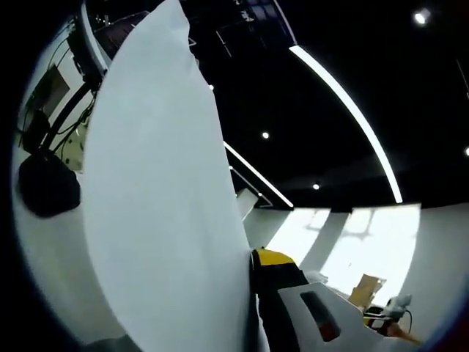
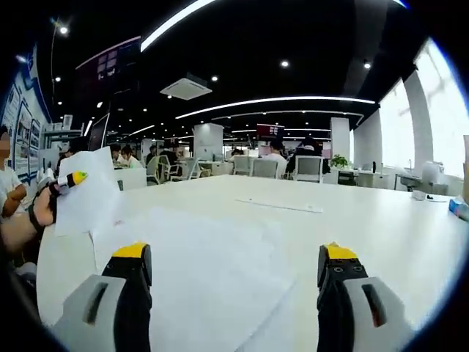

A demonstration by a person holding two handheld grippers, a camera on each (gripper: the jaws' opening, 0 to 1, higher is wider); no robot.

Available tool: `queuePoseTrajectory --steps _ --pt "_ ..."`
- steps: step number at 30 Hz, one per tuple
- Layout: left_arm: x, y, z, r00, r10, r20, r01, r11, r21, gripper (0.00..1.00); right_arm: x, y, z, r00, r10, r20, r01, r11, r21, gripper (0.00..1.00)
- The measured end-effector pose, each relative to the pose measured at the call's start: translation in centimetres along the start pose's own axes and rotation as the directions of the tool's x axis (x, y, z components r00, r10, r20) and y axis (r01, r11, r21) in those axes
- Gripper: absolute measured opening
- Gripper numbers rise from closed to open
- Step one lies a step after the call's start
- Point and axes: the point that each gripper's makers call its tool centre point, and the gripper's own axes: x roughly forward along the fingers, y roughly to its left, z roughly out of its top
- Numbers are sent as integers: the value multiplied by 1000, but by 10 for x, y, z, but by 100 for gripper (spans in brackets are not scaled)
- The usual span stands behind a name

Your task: Organize the stack of printing papers by aligning and flattening the scattered papers on the table

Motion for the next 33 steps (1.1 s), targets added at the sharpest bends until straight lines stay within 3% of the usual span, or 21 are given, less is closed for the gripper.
queuePoseTrajectory --steps 33 --pt "1 -1 -2 1000 -2 -11 2 1000 11 7 18 -10 27 1000 0 -1 -1 1000 -27 89"
